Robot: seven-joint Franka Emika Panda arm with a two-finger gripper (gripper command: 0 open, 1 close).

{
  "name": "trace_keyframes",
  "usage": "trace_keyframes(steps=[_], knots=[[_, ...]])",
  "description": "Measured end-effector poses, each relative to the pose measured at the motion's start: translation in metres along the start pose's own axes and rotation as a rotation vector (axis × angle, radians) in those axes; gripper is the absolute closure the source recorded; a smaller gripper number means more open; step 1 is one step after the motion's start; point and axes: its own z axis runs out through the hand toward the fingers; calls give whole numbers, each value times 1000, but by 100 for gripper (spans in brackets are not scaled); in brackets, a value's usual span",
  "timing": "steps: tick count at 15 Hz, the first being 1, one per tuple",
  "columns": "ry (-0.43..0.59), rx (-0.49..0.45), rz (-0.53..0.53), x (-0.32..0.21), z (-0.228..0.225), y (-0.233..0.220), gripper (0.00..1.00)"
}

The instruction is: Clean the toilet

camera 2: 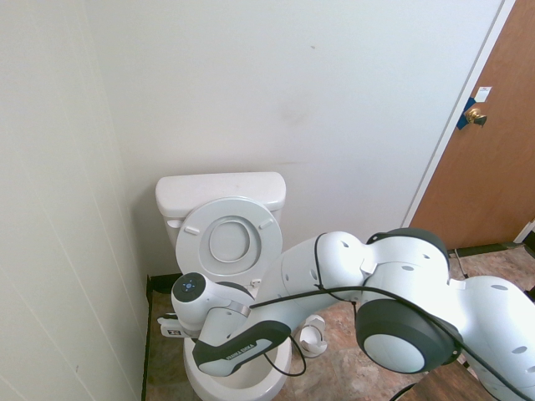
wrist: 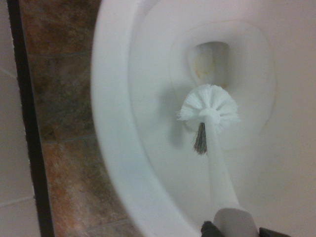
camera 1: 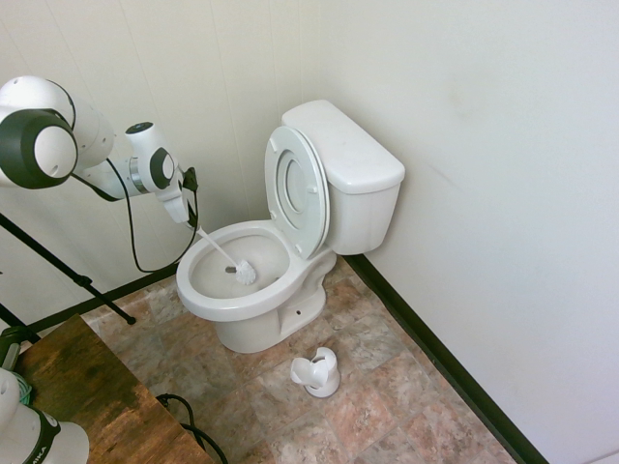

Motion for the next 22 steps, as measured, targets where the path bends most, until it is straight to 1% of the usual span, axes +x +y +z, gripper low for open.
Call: trace_keyframes(steps=[3,5,8,11,15,20,22], knots=[[-8,-15,26,30,-4,29,100],[-3,-21,68,66,-1,33,100],[-16,-38,122,115,11,22,100],[-32,-20,154,135,16,-3,100],[-18,-10,141,121,20,-37,100],[-4,9,77,67,-2,-70,100],[-2,13,62,52,-6,-77,100]])
